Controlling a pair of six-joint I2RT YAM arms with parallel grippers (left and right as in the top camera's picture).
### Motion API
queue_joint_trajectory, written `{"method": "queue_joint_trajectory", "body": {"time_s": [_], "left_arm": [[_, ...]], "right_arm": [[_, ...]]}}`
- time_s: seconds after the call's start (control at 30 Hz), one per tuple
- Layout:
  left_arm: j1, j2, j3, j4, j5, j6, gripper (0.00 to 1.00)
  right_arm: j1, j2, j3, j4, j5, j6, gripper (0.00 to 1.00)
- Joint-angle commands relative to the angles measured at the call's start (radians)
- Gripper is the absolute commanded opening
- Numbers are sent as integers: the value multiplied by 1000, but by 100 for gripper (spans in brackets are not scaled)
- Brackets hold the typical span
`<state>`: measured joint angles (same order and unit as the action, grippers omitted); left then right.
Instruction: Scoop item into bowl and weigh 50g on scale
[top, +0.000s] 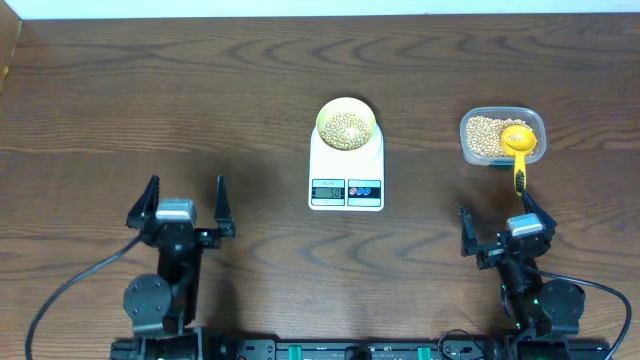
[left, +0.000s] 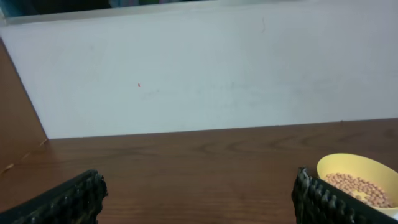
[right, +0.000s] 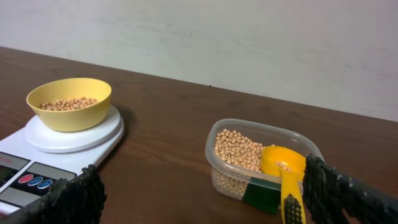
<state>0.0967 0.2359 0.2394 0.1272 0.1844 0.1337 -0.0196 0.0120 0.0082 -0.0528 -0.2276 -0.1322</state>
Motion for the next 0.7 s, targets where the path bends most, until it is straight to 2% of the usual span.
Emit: {"method": "queue_joint_trajectory", "body": {"time_s": [0.0,0.3,0.57,0.67], "left_arm": [[5,-60,-51,37,1,-19,98],[5,-176,-234,203,-21,-19,98],[6,-221,-235,159,-47,-29,98],[6,-235,-235,105,-48,-82,98]], "right_arm": [[8,-7,-3,-3,8,-7,99],[8,-7,-3,-3,8,-7,99],[8,-7,-3,-3,8,-7,99],[8,-7,-3,-3,8,-7,99]]}}
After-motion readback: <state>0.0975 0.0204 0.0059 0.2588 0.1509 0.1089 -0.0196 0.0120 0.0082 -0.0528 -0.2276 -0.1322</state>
